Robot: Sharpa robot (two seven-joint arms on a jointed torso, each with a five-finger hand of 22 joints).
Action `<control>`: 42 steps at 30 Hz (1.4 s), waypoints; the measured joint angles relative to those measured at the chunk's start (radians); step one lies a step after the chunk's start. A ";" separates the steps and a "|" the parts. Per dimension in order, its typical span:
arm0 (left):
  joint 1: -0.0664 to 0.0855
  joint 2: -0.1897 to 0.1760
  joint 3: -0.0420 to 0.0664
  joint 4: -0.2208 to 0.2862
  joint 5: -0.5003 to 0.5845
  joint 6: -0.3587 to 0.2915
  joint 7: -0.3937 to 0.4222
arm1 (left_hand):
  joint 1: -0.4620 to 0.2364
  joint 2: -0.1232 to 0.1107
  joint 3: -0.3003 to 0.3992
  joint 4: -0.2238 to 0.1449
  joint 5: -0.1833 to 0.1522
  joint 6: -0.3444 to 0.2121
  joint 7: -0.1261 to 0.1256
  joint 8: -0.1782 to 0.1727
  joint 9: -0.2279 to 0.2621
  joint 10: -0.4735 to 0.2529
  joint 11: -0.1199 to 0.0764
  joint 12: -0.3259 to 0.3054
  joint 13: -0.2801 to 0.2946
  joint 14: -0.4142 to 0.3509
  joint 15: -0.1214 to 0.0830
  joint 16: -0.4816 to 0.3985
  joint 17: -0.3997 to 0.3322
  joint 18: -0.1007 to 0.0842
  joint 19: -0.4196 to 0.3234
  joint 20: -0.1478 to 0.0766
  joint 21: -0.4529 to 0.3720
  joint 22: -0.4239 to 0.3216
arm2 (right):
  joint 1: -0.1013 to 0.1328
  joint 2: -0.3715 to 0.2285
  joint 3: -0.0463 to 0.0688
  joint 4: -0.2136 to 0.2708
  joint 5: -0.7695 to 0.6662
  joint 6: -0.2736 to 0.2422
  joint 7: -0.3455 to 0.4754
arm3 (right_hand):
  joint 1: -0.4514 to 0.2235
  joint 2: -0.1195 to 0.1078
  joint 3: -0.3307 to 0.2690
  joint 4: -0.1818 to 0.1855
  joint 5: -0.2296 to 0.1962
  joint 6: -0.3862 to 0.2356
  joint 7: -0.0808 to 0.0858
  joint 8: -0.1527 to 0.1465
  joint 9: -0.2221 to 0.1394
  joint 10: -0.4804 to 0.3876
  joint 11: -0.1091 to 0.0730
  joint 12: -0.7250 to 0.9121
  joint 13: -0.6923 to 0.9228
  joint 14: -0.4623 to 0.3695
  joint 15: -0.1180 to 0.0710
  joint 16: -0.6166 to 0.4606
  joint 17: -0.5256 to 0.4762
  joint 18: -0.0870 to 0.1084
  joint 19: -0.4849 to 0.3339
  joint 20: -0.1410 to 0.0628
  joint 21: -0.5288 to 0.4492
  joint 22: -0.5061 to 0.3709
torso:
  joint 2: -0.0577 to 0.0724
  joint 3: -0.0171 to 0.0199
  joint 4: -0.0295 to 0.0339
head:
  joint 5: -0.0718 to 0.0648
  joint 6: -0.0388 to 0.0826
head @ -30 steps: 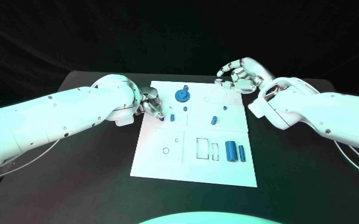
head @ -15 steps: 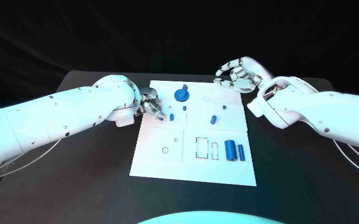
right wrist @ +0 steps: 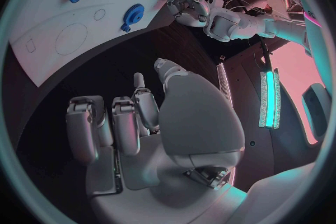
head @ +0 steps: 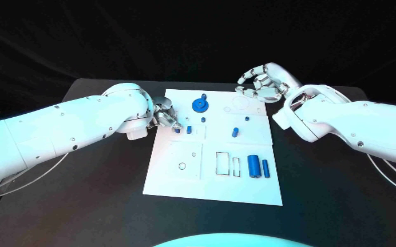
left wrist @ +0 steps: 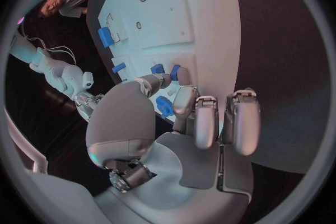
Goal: Assemble the parts on the task board
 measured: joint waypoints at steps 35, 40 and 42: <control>-0.001 -0.051 0.014 0.023 0.138 -0.257 0.164 | 0.072 0.014 -0.243 0.071 -0.039 -0.188 0.109 -0.162 -0.030 -0.388 0.091 -0.410 -0.422 -0.058 0.076 -0.205 -0.039 0.088 -0.277 0.052 -0.305 -0.310 | 0.000 -0.003 0.000 -0.004 0.000 -0.002 0.002 | -0.004 -0.004 0.000 0.000 0.000 0.000 0.000 0.000 -0.002 0.000 0.000 0.000 0.000 0.000 0.000 -0.004 0.000 0.000 0.000 0.000 -0.006 0.000 | -0.002 0.0004 0.0012 | -0.001 0.011; -0.008 -0.046 0.011 0.038 0.134 -0.340 0.316 | 0.280 0.005 -0.177 0.005 -0.039 -0.241 0.151 -0.202 -0.070 -0.525 0.133 -0.526 -0.513 -0.257 0.117 -0.436 -0.248 0.133 -0.477 0.096 -0.550 -0.576 | 0.000 -0.005 0.000 -0.007 0.001 -0.002 0.003 | -0.004 -0.004 0.000 0.000 0.000 0.000 0.000 0.000 -0.002 0.000 0.000 -0.001 0.000 0.000 0.000 -0.004 0.000 0.000 0.000 0.000 -0.012 0.000 | -0.001 0.0000 0.0007 | -0.007 0.016; -0.016 -0.039 0.008 0.042 0.107 -0.375 0.384 | 0.340 0.000 -0.153 -0.019 -0.043 -0.239 0.149 -0.202 -0.085 -0.533 0.136 -0.552 -0.549 -0.272 0.118 -0.448 -0.269 0.133 -0.481 0.098 -0.569 -0.594 | 0.000 -0.005 0.000 -0.007 0.002 -0.002 0.004 | -0.004 -0.004 0.000 0.000 0.000 0.000 0.000 0.000 -0.002 0.000 0.000 -0.004 0.000 0.000 0.000 -0.004 0.000 0.000 0.000 0.000 -0.012 0.000 | 0.000 0.0000 0.0007 | -0.008 0.018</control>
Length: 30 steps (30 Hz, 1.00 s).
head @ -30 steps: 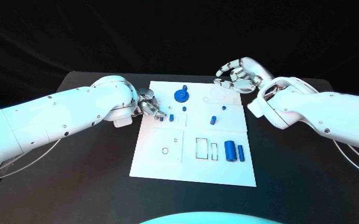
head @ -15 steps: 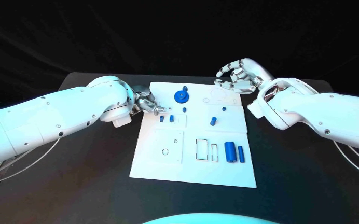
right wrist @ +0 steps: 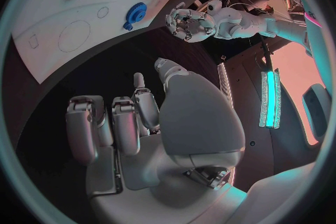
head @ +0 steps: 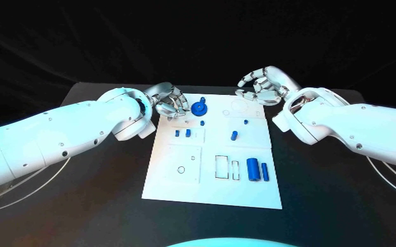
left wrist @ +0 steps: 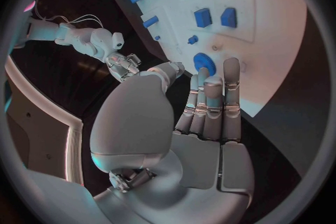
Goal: Assemble the parts on the task board
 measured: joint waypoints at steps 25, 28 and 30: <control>-0.037 0.147 -0.013 -0.085 -0.564 0.005 0.107 | 0.040 -0.044 0.005 -0.025 -0.031 0.046 -0.042 -0.088 -0.138 -0.030 -0.009 -0.180 -0.239 0.134 -0.013 0.202 0.066 -0.032 0.220 -0.008 0.256 0.306 | 0.000 0.004 0.000 -0.001 0.002 0.000 0.006 | 0.000 0.000 0.003 -0.003 0.004 0.000 0.000 0.000 -0.001 0.000 0.000 0.000 0.000 0.000 0.000 0.000 0.000 0.000 0.000 0.000 -0.006 0.000 | 0.002 0.0000 -0.0032 | -0.010 0.007; -0.037 0.162 -0.013 -0.097 -0.588 0.025 0.094 | 0.041 -0.046 0.005 -0.025 -0.031 0.055 -0.042 -0.088 -0.142 -0.028 -0.011 -0.187 -0.248 0.143 -0.017 0.209 0.070 -0.032 0.230 -0.010 0.268 0.322 | 0.000 0.006 0.000 -0.001 0.002 0.000 0.006 | 0.000 0.000 0.003 -0.003 0.004 0.000 0.000 0.000 -0.001 0.000 0.000 0.000 0.000 0.000 0.000 0.000 0.000 0.000 0.000 0.000 -0.006 0.000 | 0.002 0.0001 -0.0029 | -0.009 0.007; -0.038 0.170 -0.013 -0.105 -0.603 0.039 0.084 | 0.043 -0.048 0.005 -0.025 -0.031 0.060 -0.044 -0.088 -0.145 -0.026 -0.013 -0.189 -0.255 0.153 -0.016 0.218 0.077 -0.032 0.242 -0.012 0.282 0.338 | 0.000 0.007 0.000 0.000 0.002 0.000 0.006 | 0.000 0.000 0.003 -0.003 0.004 0.000 0.000 0.000 -0.001 0.000 0.000 0.000 0.000 0.000 0.000 0.000 0.000 0.000 0.000 0.000 -0.006 0.000 | 0.002 0.0001 -0.0031 | -0.009 0.007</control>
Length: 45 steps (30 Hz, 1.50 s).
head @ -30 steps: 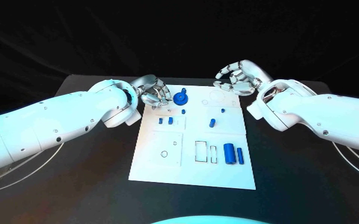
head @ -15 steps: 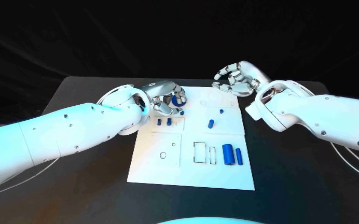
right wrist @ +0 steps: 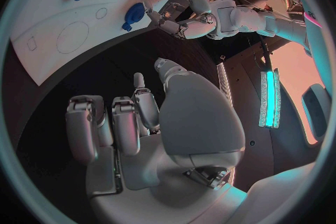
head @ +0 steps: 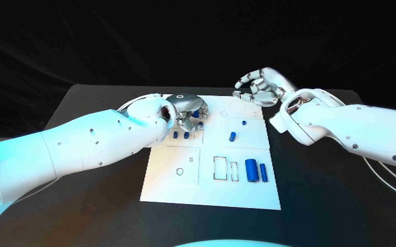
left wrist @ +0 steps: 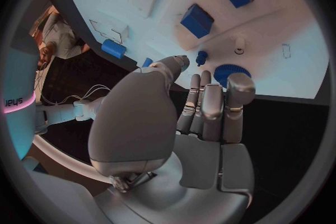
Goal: Assemble the parts on the task board
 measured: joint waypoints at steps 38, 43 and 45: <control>-0.003 0.049 0.003 -0.056 -0.051 0.067 -0.047 | 0.027 0.027 0.072 -0.017 -0.028 0.067 -0.007 -0.023 -0.033 0.105 -0.019 -0.034 -0.067 0.055 -0.023 0.044 0.026 -0.031 0.073 -0.020 0.086 0.116 | 0.000 0.008 0.000 0.001 0.001 0.000 0.000 | 0.000 0.000 0.003 0.003 0.000 0.000 0.000 0.000 0.000 0.000 0.000 0.000 0.001 0.000 0.000 0.000 0.000 0.000 0.000 0.000 0.000 0.000 | -0.001 0.0000 0.0013 | 0.001 -0.011; -0.004 0.051 0.004 -0.060 -0.050 0.067 -0.046 | 0.027 0.027 0.076 -0.021 -0.034 0.081 -0.012 -0.027 -0.034 0.118 -0.024 -0.035 -0.077 0.061 -0.029 0.049 0.025 -0.031 0.083 -0.023 0.093 0.125 | 0.000 0.008 0.000 0.001 0.001 0.000 0.000 | 0.000 0.000 0.003 0.003 0.000 0.000 0.000 0.000 -0.001 0.000 0.000 0.000 0.001 0.000 0.000 0.000 0.001 0.000 0.000 0.000 0.000 0.000 | -0.001 0.0000 0.0019 | 0.000 -0.013; -0.004 0.052 0.005 -0.061 -0.050 0.067 -0.045 | 0.027 0.027 0.079 -0.021 -0.034 0.087 -0.013 -0.027 -0.034 0.127 -0.027 -0.039 -0.081 0.061 -0.029 0.049 0.025 -0.031 0.084 -0.024 0.100 0.132 | 0.000 0.009 0.000 0.001 0.001 0.000 0.000 | 0.000 0.000 0.003 0.003 0.000 0.000 0.000 0.000 -0.001 0.000 0.000 0.000 0.001 0.000 0.000 0.000 0.001 0.000 0.000 0.000 0.000 0.000 | -0.001 0.0001 0.0021 | -0.001 -0.014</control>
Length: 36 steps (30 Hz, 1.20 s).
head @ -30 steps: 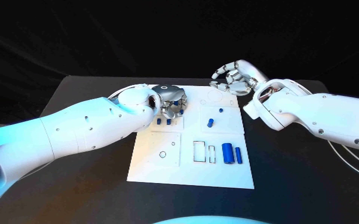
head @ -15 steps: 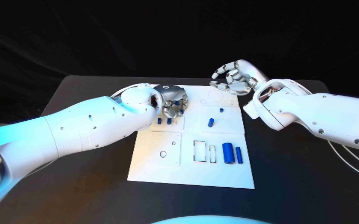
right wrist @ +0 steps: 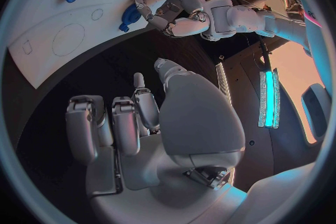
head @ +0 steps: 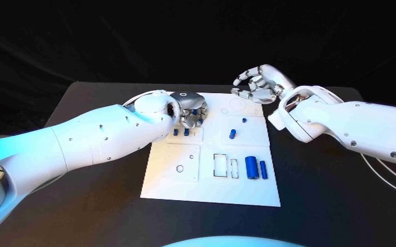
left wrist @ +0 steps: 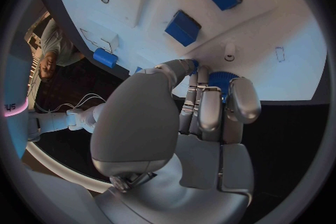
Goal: Assemble the parts on the task board
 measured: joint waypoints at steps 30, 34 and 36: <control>-0.020 -0.060 0.016 0.057 0.038 -0.062 0.026 | -0.013 0.025 0.049 -0.047 -0.041 0.112 0.009 -0.016 -0.003 0.148 -0.005 -0.098 -0.039 0.025 0.000 0.014 -0.006 -0.016 0.039 0.000 0.039 0.056 | 0.000 -0.003 0.000 -0.003 -0.002 0.000 -0.001 | 0.000 0.000 0.000 0.000 0.000 0.000 0.000 0.000 0.000 0.000 0.000 0.000 0.000 0.000 0.000 0.000 0.000 0.000 0.000 0.000 0.000 0.000 | -0.002 -0.0002 -0.0002 | 0.000 0.007; -0.020 -0.095 0.039 0.090 0.055 -0.070 0.026 | -0.022 0.023 0.049 -0.047 -0.041 0.112 0.009 -0.021 -0.003 0.151 -0.001 -0.104 -0.041 0.025 0.000 0.014 -0.008 -0.016 0.039 0.000 0.039 0.056 | 0.000 -0.005 0.000 -0.004 -0.002 0.000 -0.001 | 0.000 0.000 0.000 0.000 0.000 0.000 0.000 0.000 0.000 0.000 0.000 0.000 0.000 0.000 0.000 0.000 0.000 0.000 0.000 0.000 0.000 0.000 | -0.003 0.0005 0.0019 | -0.001 0.010; -0.019 -0.118 0.052 0.109 0.065 -0.074 0.026 | -0.022 0.023 0.049 -0.047 -0.041 0.112 0.009 -0.021 -0.003 0.151 -0.001 -0.104 -0.042 0.025 0.000 0.014 -0.009 -0.016 0.039 0.000 0.040 0.056 | 0.000 -0.006 0.000 -0.005 -0.002 0.000 -0.001 | 0.000 0.000 0.000 0.000 0.000 0.000 0.000 0.000 0.000 0.000 0.000 0.000 0.000 0.000 0.000 0.000 0.000 0.000 0.000 0.000 0.000 0.000 | -0.004 0.0004 0.0027 | 0.000 0.011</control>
